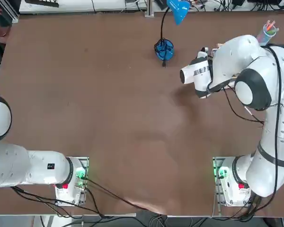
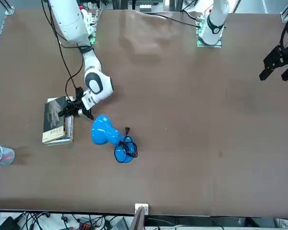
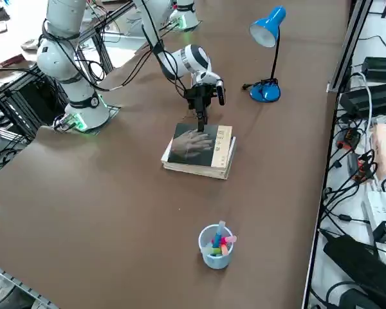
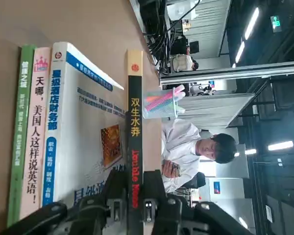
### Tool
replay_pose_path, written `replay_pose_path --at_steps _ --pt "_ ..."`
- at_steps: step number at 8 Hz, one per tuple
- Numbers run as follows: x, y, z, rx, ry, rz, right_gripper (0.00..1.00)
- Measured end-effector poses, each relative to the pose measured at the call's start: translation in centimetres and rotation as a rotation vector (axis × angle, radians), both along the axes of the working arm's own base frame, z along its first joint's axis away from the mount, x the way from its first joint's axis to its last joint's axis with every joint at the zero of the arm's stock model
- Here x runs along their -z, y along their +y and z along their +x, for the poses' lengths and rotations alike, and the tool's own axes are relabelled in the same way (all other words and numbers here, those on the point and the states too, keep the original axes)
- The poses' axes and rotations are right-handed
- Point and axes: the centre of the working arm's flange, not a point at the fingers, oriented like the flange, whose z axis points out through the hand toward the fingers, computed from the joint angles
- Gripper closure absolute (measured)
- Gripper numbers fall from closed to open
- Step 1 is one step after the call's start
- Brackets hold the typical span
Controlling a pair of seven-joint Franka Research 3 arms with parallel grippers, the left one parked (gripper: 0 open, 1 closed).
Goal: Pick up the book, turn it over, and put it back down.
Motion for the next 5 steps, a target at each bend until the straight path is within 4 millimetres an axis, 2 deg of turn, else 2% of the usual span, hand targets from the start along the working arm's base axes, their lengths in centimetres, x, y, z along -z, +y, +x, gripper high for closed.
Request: replay_pose_path --at_steps 3,5 --pt "0.94 -0.26 -0.24 -0.003 0.001 -0.008 0.86" --pt "0.97 -0.32 -0.22 -0.002 -0.001 -0.009 0.78"
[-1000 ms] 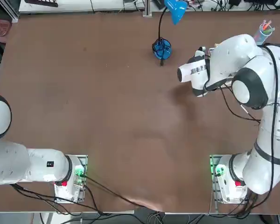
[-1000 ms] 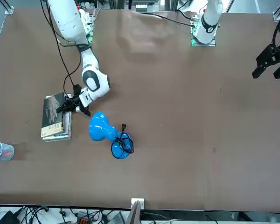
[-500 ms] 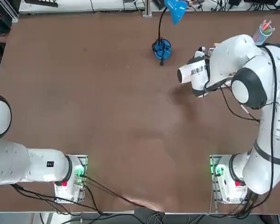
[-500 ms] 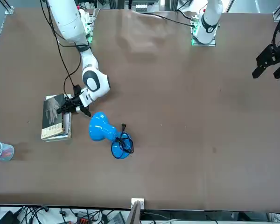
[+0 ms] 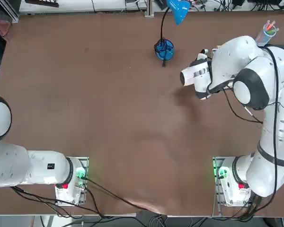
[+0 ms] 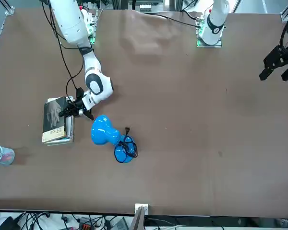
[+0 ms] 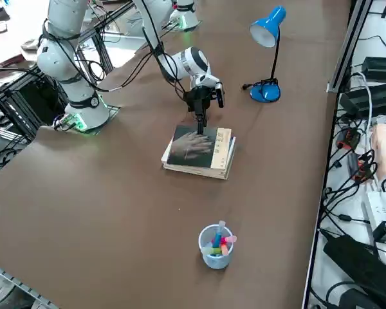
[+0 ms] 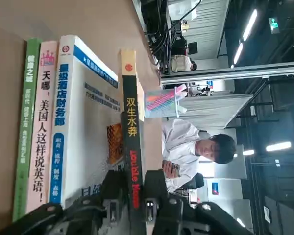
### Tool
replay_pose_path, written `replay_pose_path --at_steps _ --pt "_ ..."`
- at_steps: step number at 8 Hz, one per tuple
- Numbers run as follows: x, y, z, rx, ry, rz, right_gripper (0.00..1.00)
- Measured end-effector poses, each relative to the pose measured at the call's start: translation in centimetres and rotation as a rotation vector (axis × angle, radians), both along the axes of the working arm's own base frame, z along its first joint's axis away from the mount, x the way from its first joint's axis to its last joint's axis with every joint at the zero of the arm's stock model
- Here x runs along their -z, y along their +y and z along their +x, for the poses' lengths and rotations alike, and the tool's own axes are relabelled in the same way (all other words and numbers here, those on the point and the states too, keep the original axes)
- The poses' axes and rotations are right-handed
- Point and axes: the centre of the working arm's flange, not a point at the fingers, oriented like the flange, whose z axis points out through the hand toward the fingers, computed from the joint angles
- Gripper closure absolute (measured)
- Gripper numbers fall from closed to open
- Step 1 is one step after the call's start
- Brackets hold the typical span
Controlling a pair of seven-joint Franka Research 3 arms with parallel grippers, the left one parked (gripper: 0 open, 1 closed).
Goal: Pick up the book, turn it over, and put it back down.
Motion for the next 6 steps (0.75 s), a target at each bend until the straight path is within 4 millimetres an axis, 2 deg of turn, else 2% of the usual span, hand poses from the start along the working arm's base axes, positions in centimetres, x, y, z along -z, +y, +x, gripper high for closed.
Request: replay_pose_path --at_steps 1,2,4,5,6 --pt "0.0 0.0 0.0 0.001 -0.001 0.0 0.72" --pt "0.0 -0.1 0.1 0.003 -0.003 0.0 0.55" --pt "-0.3 -0.2 0.4 0.006 -0.015 -0.001 0.11" --pt "-0.8 -0.1 0.8 0.009 -0.03 0.005 0.0" --pt "-1.7 0.0 1.3 0.014 -0.049 0.02 0.0"
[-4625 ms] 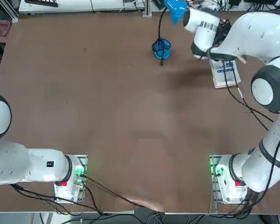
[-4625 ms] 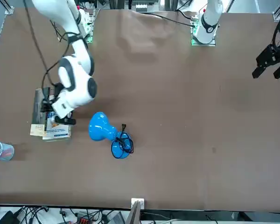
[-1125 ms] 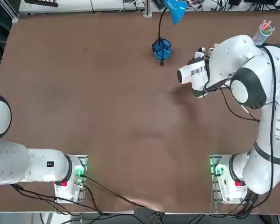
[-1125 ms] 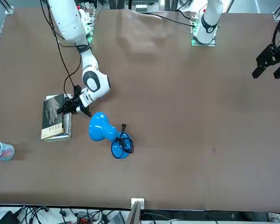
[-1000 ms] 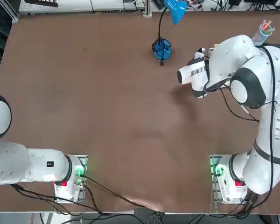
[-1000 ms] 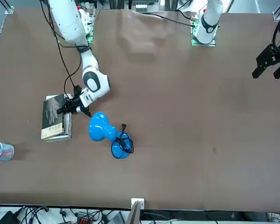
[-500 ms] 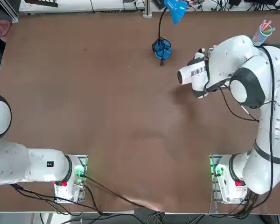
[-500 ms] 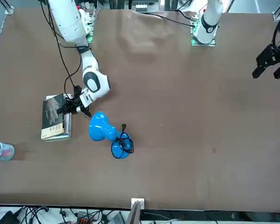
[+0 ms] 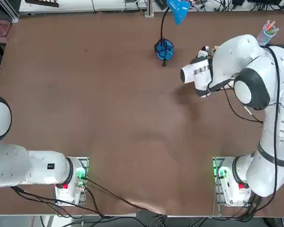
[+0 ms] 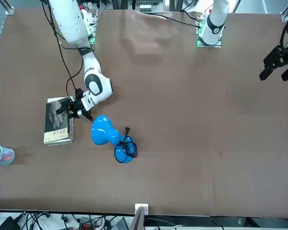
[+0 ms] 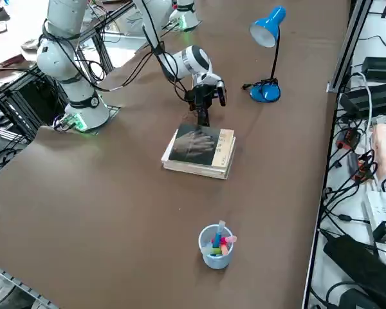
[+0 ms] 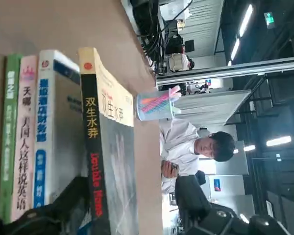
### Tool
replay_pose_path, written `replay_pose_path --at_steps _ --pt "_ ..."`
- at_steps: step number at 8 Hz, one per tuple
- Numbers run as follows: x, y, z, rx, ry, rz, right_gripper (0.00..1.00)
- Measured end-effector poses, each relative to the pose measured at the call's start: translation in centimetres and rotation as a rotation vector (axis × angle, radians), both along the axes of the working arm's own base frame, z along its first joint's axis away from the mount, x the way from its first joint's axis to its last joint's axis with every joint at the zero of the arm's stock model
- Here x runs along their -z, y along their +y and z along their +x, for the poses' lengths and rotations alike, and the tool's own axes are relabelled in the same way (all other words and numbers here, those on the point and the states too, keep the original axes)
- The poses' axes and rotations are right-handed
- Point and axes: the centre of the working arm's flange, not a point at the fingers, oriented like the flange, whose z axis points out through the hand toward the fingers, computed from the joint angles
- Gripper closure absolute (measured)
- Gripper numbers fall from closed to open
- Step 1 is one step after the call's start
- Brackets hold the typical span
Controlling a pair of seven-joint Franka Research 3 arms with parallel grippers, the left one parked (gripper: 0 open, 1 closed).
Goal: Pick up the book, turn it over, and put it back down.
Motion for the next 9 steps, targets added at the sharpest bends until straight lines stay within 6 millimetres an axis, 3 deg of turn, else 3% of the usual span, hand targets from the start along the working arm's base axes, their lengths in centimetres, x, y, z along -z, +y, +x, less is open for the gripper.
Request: replay_pose_path --at_steps 4,7,9 --pt "-3.6 -0.1 1.4 0.052 -0.082 0.223 0.0" --pt "-3.8 -0.2 -0.1 0.042 -0.091 0.341 0.0" --pt "-5.5 -1.7 -1.1 0.049 -0.091 0.409 0.0"
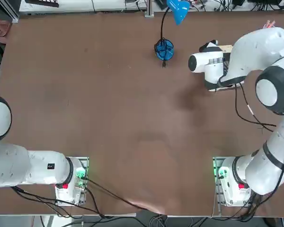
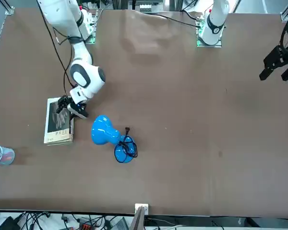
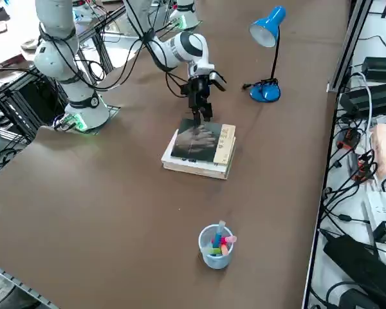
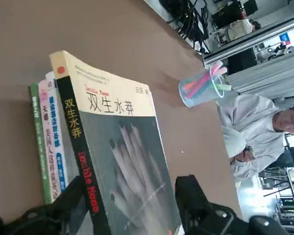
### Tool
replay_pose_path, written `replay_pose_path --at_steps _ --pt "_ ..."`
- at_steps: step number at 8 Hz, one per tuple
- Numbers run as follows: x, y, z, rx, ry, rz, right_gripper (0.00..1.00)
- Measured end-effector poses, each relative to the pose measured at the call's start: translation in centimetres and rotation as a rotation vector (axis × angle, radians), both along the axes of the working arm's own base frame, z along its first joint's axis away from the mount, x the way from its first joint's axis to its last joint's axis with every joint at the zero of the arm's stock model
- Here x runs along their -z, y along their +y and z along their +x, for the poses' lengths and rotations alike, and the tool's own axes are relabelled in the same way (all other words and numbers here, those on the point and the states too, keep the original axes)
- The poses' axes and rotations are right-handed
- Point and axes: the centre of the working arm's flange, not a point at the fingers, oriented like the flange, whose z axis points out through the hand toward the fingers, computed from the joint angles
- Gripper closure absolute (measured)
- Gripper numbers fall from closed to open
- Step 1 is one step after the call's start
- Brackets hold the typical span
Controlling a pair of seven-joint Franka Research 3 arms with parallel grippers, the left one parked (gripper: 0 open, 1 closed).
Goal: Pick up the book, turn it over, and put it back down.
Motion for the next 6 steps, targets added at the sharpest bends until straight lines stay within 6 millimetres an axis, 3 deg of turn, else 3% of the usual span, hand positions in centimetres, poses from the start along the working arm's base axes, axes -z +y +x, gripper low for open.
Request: replay_pose_path --at_steps 6 --pt "-0.7 -2.3 0.3 0.055 -0.037 0.058 0.0"
